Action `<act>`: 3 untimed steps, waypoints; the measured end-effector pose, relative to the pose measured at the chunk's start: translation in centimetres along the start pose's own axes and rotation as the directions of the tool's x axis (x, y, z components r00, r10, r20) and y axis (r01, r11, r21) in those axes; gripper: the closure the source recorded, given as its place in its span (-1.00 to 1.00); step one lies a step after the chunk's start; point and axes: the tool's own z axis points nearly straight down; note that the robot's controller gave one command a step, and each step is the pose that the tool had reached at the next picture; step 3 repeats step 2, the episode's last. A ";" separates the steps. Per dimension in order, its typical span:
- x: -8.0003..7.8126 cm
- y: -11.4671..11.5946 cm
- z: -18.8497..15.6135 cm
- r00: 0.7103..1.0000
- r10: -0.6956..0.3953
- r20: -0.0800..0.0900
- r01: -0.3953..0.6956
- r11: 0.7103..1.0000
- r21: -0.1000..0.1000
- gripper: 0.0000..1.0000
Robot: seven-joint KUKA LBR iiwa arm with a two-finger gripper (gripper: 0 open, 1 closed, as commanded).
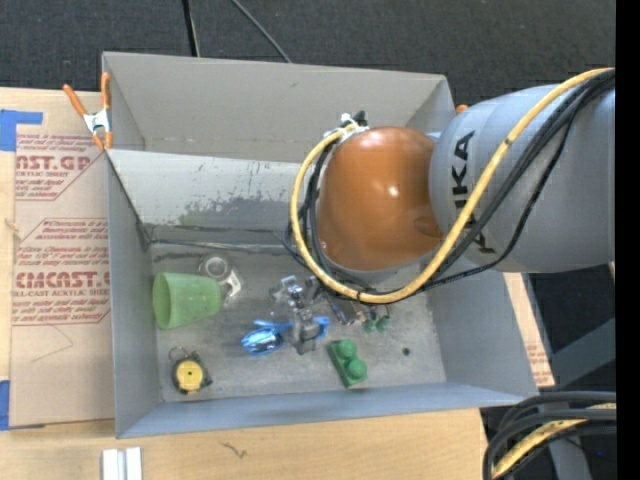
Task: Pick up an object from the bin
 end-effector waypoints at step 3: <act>-2.7 -2.6 -1.7 0.999 -0.045 -0.010 0.045 0.999 -0.002 1.00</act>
Offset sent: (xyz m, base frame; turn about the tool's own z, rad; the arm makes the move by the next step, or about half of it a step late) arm 0.0150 -0.0292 0.0721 0.1559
